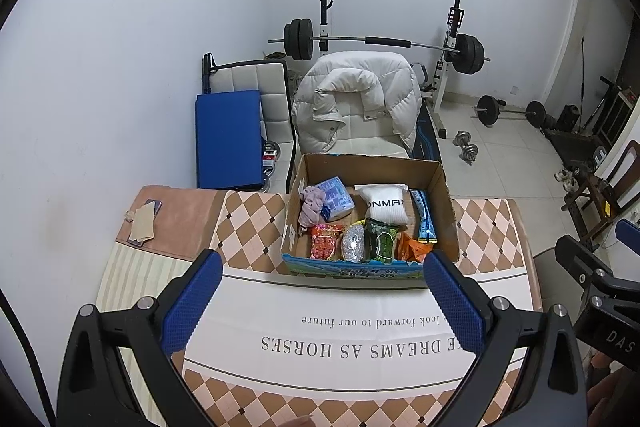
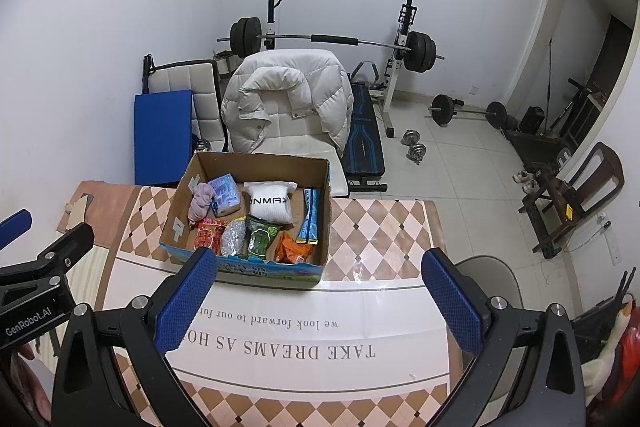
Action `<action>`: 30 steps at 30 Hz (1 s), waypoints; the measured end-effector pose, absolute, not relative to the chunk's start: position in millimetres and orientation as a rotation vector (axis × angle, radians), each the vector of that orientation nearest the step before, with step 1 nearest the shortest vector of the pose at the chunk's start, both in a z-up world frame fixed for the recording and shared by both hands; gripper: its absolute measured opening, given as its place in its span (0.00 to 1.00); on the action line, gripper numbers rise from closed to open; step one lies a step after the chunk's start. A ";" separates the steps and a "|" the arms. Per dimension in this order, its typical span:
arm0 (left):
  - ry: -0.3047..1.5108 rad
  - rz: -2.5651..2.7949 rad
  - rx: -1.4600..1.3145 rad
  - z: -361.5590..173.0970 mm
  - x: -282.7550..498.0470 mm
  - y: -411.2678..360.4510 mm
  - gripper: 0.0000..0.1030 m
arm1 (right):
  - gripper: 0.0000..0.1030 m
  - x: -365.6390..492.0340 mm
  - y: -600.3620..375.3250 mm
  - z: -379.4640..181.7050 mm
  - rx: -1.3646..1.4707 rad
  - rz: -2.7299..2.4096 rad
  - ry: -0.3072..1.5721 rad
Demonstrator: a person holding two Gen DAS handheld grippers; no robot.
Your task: Organize soft objects
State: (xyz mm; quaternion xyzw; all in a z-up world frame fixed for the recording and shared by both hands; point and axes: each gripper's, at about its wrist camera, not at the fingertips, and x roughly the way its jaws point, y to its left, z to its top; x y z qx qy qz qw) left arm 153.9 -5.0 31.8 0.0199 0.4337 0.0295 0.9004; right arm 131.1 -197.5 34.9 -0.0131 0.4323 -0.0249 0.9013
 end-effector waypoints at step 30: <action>0.902 0.072 0.033 32.6 147.9 -3.8 1.00 | 1.00 128.1 -201.5 38.9 -0.035 -0.033 0.901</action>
